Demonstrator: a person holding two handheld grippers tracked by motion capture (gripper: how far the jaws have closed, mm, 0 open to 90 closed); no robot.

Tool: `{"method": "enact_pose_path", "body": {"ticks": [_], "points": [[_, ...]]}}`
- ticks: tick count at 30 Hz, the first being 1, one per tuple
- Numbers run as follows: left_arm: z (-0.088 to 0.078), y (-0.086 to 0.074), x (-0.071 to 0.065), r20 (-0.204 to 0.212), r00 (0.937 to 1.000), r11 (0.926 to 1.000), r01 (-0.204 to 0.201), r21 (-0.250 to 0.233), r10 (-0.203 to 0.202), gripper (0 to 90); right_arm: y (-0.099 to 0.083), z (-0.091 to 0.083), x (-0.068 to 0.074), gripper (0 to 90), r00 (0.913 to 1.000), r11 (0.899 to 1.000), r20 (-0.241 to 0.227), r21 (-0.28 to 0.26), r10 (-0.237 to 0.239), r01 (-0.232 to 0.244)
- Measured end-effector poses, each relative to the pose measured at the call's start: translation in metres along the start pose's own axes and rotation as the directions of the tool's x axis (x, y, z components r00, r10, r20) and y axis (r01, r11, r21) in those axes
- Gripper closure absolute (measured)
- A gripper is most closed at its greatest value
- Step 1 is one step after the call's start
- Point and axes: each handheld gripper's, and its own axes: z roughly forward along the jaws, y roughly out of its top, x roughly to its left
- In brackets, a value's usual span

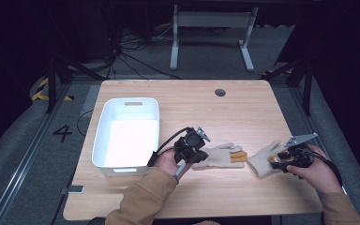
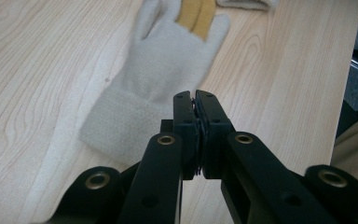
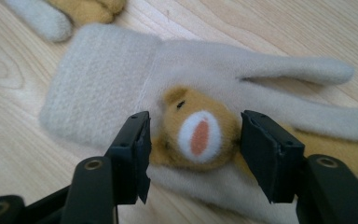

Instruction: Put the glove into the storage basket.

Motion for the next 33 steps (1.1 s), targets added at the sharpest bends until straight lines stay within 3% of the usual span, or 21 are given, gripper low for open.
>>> {"method": "enact_pose_path", "body": {"ticks": [5,6,10,14,19,27,33], "points": [[0.0,0.0,0.0,-0.002,1.0,1.0,-0.002,0.003,0.002,87.6,0.002,0.006,0.002,45.1,0.9994,0.999,0.021,0.015,-0.028,0.028],[0.0,0.0,0.0,-0.002,1.0,1.0,-0.005,0.008,0.005,87.6,0.002,0.009,0.003,51.0,0.999,1.0,0.041,0.02,-0.016,0.016],[0.0,-0.001,0.0,-0.002,1.0,1.0,-0.002,0.003,0.002,87.6,0.004,0.008,0.003,59.4,0.9984,0.999,0.052,0.022,0.022,-0.024],[-0.001,-0.002,0.001,-0.003,1.0,1.0,0.003,0.005,-0.003,87.6,0.004,0.005,0.001,66.5,0.9966,0.998,0.043,-0.002,0.07,-0.07],[-0.001,-0.002,0.001,-0.004,1.0,1.0,0.006,0.003,-0.006,87.6,0.006,-0.001,0.0,67.6,0.9938,0.994,0.045,-0.037,0.101,-0.1],[-0.001,-0.002,0.001,-0.004,1.0,1.0,0.006,0.001,-0.006,87.6,0.012,-0.023,0.005,67.7,0.989,0.987,0.053,-0.086,0.139,-0.134],[-0.002,-0.002,0.001,-0.005,1.0,1.0,0.009,0.001,-0.009,87.6,0.016,-0.036,0.008,67.7,0.9817,0.975,0.049,-0.137,0.184,-0.176]]}}
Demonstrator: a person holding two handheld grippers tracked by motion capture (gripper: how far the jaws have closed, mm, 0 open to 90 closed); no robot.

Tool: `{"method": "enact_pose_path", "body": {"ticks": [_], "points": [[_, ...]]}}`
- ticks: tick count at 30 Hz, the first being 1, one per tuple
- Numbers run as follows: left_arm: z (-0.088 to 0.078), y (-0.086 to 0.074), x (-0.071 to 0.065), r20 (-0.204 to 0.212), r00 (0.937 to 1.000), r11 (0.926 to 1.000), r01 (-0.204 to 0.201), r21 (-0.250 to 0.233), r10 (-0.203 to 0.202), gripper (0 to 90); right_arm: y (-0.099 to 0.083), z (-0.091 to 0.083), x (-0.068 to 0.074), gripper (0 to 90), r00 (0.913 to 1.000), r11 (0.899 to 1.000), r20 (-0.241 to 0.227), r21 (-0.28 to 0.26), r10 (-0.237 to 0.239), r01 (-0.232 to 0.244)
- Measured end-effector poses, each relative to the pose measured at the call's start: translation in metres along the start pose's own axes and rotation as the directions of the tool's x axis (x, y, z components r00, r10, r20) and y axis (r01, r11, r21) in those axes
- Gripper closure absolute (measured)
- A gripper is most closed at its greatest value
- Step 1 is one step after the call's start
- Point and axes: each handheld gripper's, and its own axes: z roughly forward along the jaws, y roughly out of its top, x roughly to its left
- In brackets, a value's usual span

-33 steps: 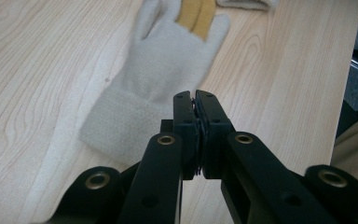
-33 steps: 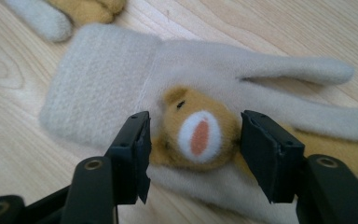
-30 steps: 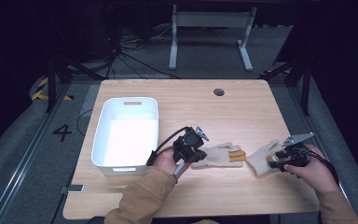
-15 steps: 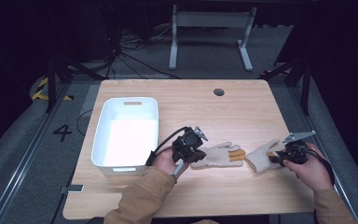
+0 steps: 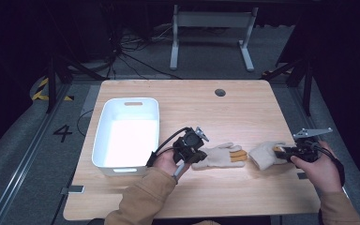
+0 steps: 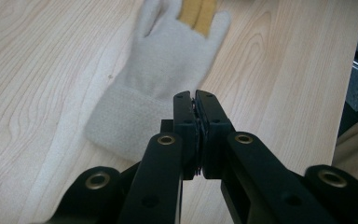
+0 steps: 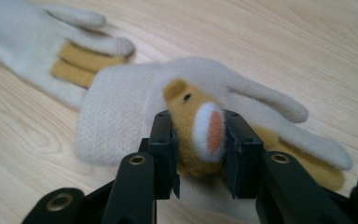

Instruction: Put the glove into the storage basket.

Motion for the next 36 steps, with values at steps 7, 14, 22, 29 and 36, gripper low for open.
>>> {"method": "enact_pose_path", "body": {"ticks": [7,14,22,29,36], "points": [[-0.003,-0.003,0.0,-0.008,1.0,1.0,0.004,-0.004,-0.004,87.6,0.01,-0.008,0.013,67.6,1.0,0.999,-0.005,-0.043,0.006,-0.006],[-0.009,-0.011,0.003,-0.025,0.9993,0.9996,0.027,-0.012,-0.027,87.6,0.025,-0.005,0.033,67.6,0.9992,0.997,-0.035,-0.071,-0.02,0.017],[-0.016,-0.02,0.005,-0.039,0.9975,0.9982,0.057,-0.019,-0.058,87.6,0.043,0.002,0.056,67.4,0.996,0.994,-0.078,-0.108,-0.042,0.033],[-0.018,-0.026,0.007,-0.051,0.9959,0.997,0.074,-0.02,-0.075,87.6,0.057,0.009,0.076,67.4,0.9921,0.989,-0.103,-0.135,-0.072,0.058],[-0.017,-0.027,0.006,-0.053,0.9957,0.9971,0.075,-0.016,-0.076,87.6,0.064,0.021,0.093,67.3,0.9899,0.987,-0.11,-0.143,-0.089,0.073]]}}
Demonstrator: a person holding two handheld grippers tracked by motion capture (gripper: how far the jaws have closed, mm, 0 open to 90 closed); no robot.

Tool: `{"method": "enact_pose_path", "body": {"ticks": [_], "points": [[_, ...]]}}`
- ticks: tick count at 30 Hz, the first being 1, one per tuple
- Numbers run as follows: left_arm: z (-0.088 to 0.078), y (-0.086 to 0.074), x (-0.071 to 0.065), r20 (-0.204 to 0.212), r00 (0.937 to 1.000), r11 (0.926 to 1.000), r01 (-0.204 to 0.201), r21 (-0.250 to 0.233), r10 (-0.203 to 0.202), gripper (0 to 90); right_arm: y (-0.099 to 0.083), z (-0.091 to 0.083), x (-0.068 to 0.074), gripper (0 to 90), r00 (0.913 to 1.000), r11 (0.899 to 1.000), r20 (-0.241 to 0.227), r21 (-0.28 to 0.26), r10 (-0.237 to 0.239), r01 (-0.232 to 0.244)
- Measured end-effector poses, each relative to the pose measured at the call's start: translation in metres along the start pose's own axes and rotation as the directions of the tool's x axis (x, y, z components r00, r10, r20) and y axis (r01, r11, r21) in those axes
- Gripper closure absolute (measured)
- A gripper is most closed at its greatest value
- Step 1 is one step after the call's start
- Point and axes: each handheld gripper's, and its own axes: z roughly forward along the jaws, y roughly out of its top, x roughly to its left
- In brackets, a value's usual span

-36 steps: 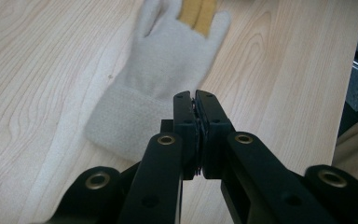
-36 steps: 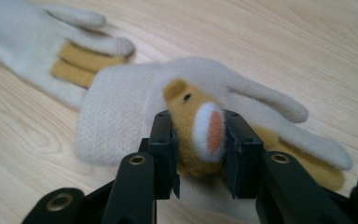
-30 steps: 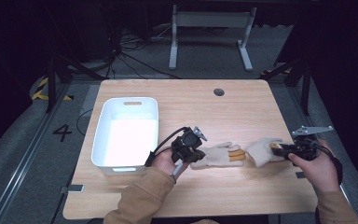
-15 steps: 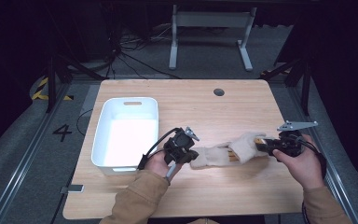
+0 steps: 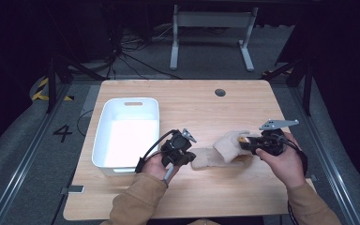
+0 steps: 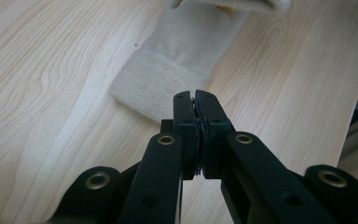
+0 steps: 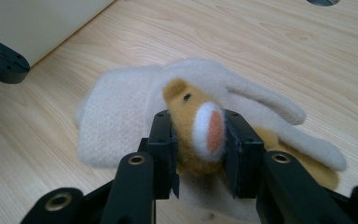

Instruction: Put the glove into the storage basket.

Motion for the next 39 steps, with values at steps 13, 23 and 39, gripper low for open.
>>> {"method": "enact_pose_path", "body": {"ticks": [13,23,39], "points": [[0.003,0.001,-0.002,-0.01,0.9999,0.9999,-0.01,0.01,0.01,88.6,0.002,0.023,0.022,66.8,0.9992,0.999,-0.003,-0.011,-0.041,0.041],[0.011,0.002,-0.006,0.003,0.9998,0.9994,-0.018,0.031,0.018,88.5,-0.004,0.044,0.029,66.0,0.9997,0.999,0.007,-0.035,-0.024,0.024],[0.034,0.005,-0.019,0.034,0.9978,0.9953,-0.059,0.077,0.056,83.6,-0.018,0.065,0.026,48.3,0.9914,0.993,0.049,0.014,-0.122,0.121]]}}
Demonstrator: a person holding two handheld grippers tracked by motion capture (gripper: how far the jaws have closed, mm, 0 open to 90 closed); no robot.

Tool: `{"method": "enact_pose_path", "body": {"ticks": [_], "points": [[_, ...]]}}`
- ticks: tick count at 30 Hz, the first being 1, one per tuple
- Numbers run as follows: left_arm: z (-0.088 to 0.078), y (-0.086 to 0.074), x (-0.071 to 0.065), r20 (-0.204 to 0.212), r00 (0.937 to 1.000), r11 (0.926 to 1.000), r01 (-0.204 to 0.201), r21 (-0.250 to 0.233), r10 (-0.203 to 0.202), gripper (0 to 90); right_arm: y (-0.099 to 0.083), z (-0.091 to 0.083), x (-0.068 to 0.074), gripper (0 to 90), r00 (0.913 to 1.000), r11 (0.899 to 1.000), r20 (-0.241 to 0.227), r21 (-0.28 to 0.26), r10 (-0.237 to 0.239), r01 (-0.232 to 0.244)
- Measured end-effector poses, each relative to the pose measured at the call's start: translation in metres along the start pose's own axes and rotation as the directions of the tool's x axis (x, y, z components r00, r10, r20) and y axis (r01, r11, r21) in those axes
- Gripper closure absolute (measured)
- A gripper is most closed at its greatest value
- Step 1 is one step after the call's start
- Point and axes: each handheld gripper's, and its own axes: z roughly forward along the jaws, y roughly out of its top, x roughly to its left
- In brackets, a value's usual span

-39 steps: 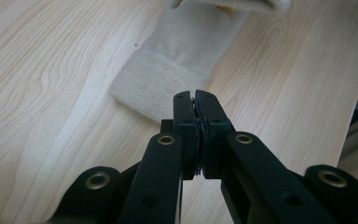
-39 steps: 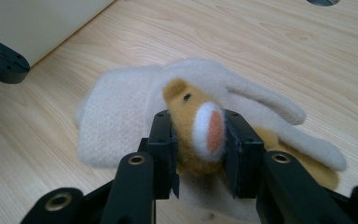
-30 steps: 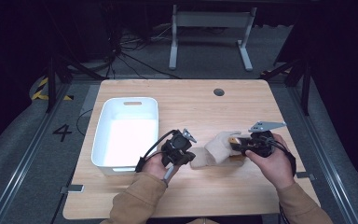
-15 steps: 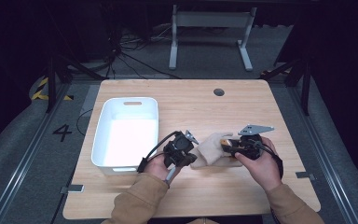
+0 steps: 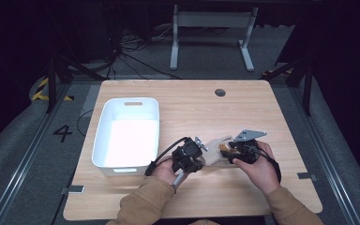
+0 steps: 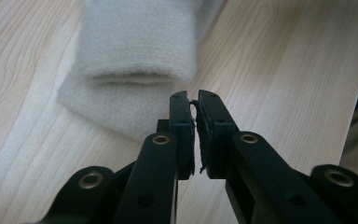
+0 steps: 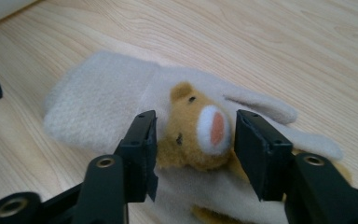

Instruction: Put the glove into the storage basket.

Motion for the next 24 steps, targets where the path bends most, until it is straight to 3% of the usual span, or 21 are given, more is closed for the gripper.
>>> {"method": "enact_pose_path", "body": {"ticks": [2,7,12,15,21,24], "points": [[0.002,0.0,-0.003,0.001,1.0,1.0,-0.004,0.005,0.004,81.9,0.0,-0.008,-0.004,44.8,0.9999,1.0,-0.01,-0.013,0.008,-0.008],[0.004,0.001,-0.002,0.01,1.0,1.0,0.001,0.004,-0.002,79.2,-0.007,-0.02,-0.019,44.3,0.9996,1.0,0.029,0.016,-0.006,0.005],[0.013,0.002,-0.004,0.022,0.9998,0.9996,-0.003,0.027,0.003,76.7,-0.018,-0.034,-0.042,44.9,0.9987,0.999,0.035,0.016,0.036,-0.036],[0.017,0.002,-0.003,0.028,0.9996,0.9989,0.006,0.046,-0.007,76.4,-0.024,-0.036,-0.052,47.4,0.9997,0.999,-0.008,0.029,0.022,-0.021],[0.02,0.004,-0.004,0.002,1.0,0.9989,0.002,0.047,-0.002,73.7,-0.034,-0.036,-0.064,46.2,0.9996,0.998,0.008,0.054,0.029,-0.029],[0.023,0.004,0.0,-0.009,0.9998,0.9989,0.019,0.043,-0.019,72.8,-0.036,-0.035,-0.065,45.6,0.9994,0.998,0.003,0.053,0.035,-0.035]]}}
